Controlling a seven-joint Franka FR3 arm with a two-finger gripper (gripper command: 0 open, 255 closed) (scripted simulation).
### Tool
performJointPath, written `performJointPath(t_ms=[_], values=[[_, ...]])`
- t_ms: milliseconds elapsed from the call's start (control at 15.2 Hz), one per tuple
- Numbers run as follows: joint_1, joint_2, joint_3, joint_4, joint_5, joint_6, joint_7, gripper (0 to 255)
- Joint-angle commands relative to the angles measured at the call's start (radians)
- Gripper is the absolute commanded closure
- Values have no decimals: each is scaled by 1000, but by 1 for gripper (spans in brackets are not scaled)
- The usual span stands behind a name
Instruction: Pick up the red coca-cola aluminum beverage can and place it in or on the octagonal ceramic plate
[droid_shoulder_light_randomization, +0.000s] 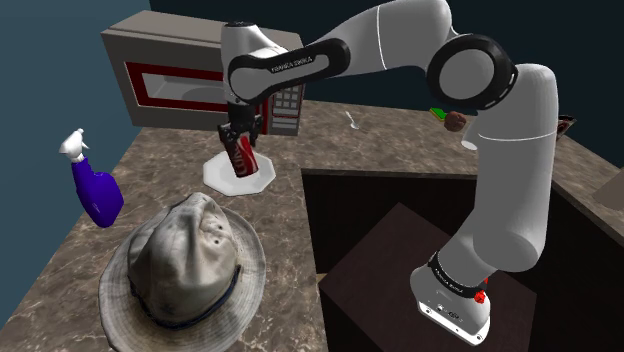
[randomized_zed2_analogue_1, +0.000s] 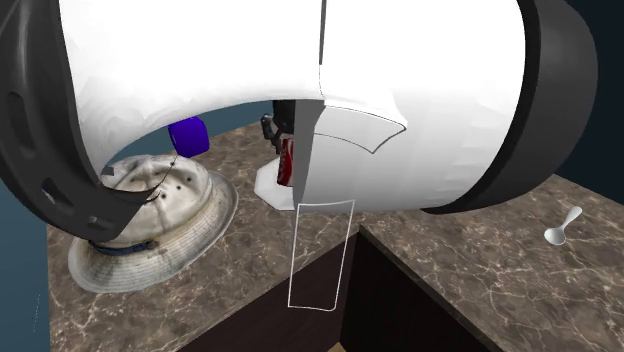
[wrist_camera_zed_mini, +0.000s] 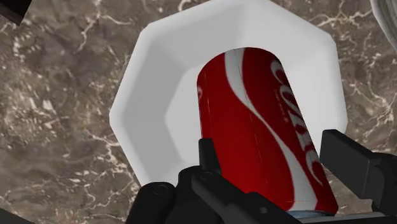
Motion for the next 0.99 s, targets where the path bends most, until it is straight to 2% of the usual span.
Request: performJointPath(t_ms=[0,594,660,924], values=[[1,11,-2,-9,-4,21,2,255],[1,19,-3,-16,-7,37,4,255],[2,17,-3,-19,-6,37,6,0],[2,20,-3,-17,-7,38,5,0]])
